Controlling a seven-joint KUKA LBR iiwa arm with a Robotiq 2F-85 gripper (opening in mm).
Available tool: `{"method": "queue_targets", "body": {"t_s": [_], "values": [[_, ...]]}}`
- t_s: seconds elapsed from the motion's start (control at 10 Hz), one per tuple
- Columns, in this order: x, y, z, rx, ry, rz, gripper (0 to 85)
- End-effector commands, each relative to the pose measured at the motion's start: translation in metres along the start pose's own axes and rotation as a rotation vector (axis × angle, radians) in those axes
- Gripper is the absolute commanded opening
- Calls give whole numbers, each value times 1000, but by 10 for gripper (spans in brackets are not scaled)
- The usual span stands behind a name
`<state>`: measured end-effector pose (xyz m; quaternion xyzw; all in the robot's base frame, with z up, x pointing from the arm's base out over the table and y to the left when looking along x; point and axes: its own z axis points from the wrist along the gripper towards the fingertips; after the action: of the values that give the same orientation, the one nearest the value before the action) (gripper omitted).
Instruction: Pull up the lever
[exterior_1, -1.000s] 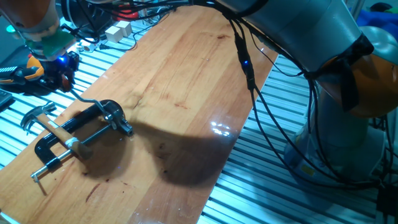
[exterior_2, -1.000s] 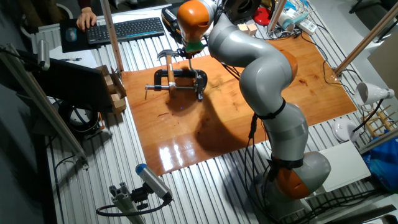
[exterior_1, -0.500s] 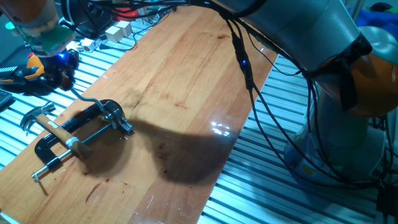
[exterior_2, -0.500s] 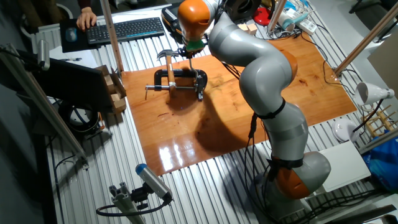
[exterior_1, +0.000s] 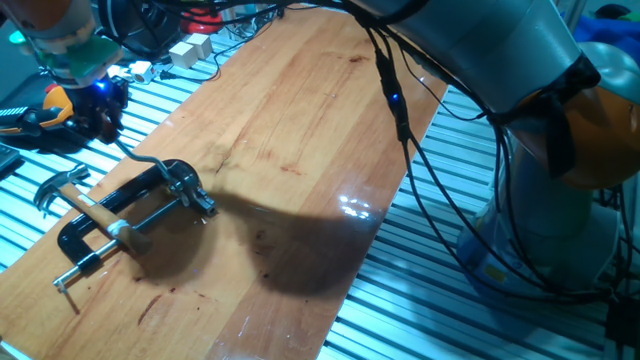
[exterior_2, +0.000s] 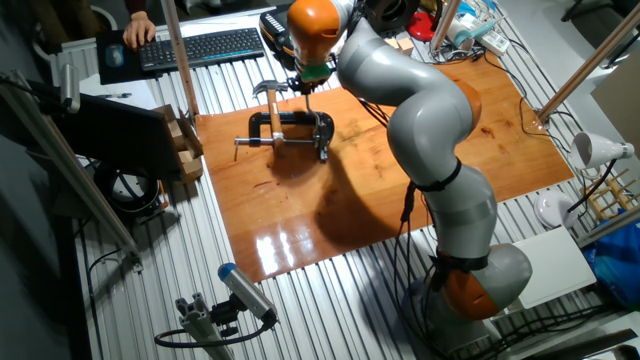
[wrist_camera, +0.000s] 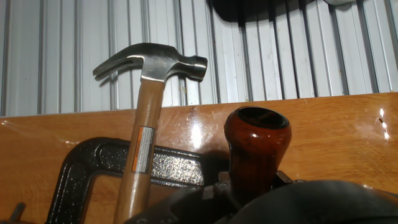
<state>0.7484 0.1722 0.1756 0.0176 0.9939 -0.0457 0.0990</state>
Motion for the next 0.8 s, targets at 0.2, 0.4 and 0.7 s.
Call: {"method": "queue_targets", "body": {"t_s": [0.2,0.4,0.7], "values": [[7,0,-6,0,10,-10,0],[10,0,-8,1,16,-15,0],[16,0,-11,1,30,-24,0]]}}
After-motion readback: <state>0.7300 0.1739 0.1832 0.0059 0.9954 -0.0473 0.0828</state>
